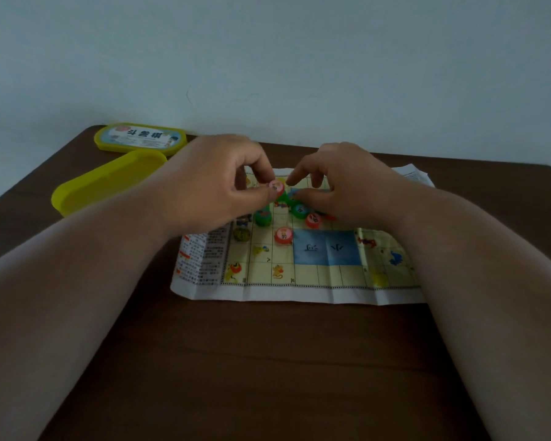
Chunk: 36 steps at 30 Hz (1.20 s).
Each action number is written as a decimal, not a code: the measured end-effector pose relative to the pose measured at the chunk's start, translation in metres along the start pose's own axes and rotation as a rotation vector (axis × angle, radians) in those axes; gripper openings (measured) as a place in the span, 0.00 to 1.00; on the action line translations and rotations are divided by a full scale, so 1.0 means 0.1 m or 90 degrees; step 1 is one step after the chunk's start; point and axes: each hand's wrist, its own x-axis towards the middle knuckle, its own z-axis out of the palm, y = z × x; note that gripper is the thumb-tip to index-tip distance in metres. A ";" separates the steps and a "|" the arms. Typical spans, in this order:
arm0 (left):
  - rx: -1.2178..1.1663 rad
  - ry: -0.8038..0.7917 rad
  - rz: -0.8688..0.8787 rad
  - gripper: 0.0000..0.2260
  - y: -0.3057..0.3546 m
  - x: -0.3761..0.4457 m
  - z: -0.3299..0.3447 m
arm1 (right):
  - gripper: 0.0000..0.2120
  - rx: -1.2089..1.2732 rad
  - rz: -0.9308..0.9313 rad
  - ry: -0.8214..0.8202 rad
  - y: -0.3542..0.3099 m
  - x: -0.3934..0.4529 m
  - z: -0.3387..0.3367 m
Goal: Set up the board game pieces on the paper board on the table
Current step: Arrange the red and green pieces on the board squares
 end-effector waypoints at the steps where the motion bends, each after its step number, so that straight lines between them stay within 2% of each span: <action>1: 0.024 -0.002 0.012 0.13 0.01 0.01 0.04 | 0.12 -0.004 0.000 0.004 0.01 0.00 0.01; 9: 0.095 -0.032 0.025 0.16 -0.01 0.07 0.15 | 0.08 0.026 -0.007 0.010 0.00 -0.02 -0.02; 13: 0.057 0.002 0.031 0.07 -0.05 0.07 0.08 | 0.09 0.022 -0.008 0.008 -0.02 -0.02 -0.04; 18: 0.039 -0.031 -0.010 0.04 -0.07 0.04 -0.03 | 0.11 0.021 -0.014 -0.018 -0.07 -0.03 -0.08; 19: 0.030 -0.041 -0.016 0.05 -0.07 0.03 -0.05 | 0.11 0.020 -0.013 -0.019 -0.07 -0.03 -0.08; 22: 0.049 -0.091 -0.011 0.16 -0.03 0.01 -0.07 | 0.10 0.029 -0.001 -0.004 -0.05 -0.02 -0.09; 25: 0.075 -0.126 -0.007 0.19 -0.02 0.01 -0.08 | 0.10 0.029 0.013 0.013 -0.01 -0.03 -0.09; 28: 0.057 -0.135 -0.007 0.15 -0.02 0.01 -0.09 | 0.12 0.035 0.011 0.013 -0.03 -0.03 -0.08; 31: 0.003 -0.144 -0.016 0.02 -0.03 0.01 -0.11 | 0.17 0.028 0.000 -0.015 -0.07 -0.02 -0.07; 34: -0.046 -0.179 -0.051 0.05 -0.04 0.02 -0.16 | 0.19 0.010 -0.007 -0.041 -0.10 -0.02 -0.06; 36: -0.048 -0.118 -0.076 0.05 -0.08 0.04 -0.16 | 0.19 0.007 -0.004 -0.048 -0.12 -0.02 -0.07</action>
